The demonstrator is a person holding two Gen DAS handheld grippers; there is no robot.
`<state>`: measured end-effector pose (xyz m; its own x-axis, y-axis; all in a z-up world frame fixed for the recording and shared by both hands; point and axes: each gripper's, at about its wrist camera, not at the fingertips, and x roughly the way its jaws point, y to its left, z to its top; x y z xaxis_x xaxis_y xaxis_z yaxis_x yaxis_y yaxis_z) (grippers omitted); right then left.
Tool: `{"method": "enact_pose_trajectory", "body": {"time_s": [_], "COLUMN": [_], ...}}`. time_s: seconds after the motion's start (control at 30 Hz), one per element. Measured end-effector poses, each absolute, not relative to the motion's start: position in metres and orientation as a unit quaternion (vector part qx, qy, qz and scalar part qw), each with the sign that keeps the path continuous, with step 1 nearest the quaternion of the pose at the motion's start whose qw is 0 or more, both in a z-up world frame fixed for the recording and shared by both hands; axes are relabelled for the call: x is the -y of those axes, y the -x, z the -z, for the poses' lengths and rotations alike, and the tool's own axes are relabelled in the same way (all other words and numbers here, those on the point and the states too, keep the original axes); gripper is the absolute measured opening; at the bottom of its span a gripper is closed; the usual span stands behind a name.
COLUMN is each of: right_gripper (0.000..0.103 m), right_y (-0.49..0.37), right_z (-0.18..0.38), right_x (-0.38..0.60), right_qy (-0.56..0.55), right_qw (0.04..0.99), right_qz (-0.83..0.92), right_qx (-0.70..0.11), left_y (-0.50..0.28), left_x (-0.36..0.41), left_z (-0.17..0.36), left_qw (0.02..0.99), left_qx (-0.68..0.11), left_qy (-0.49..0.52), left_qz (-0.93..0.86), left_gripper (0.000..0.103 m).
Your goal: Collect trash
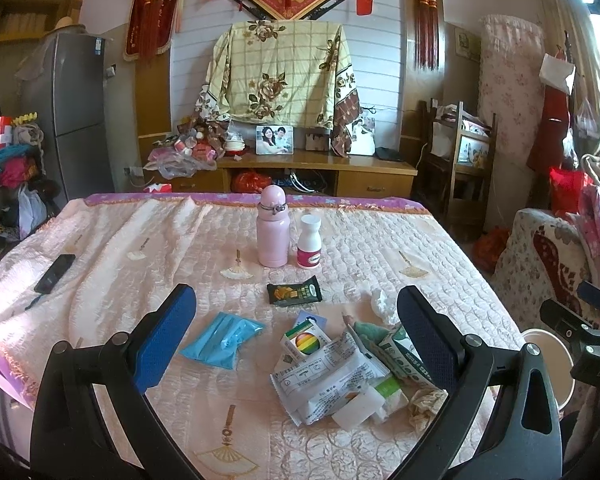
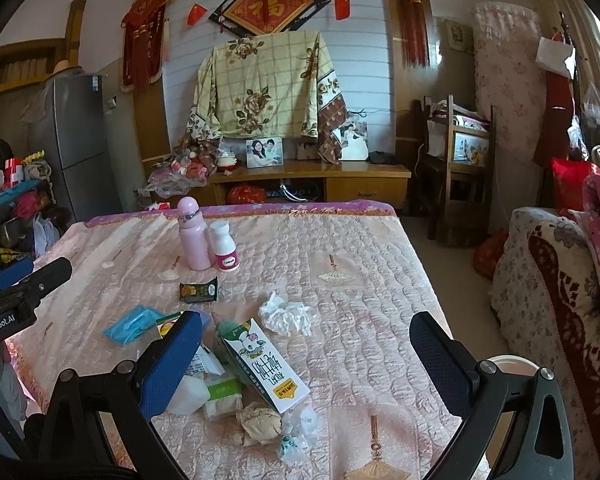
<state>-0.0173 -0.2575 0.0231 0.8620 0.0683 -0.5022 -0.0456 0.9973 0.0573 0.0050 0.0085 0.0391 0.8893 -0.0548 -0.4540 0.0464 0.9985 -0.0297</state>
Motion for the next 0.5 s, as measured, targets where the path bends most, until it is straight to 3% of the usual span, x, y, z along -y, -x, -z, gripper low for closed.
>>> {"method": "enact_pose_trajectory", "body": {"time_s": [0.5], "right_gripper": [0.103], "right_y": [0.0124], "right_z": [-0.0286], "right_x": [0.2499], "right_qy": [-0.013], "right_qw": [0.962], "right_qz": [-0.039], "right_qx": [-0.269], "left_y": [-0.006], "left_x": [-0.011], "left_z": [-0.0394], "left_qw": [0.968], "left_qx": [-0.247], "left_qy": [0.021], "left_qz": [0.03], "left_gripper": [0.1]}}
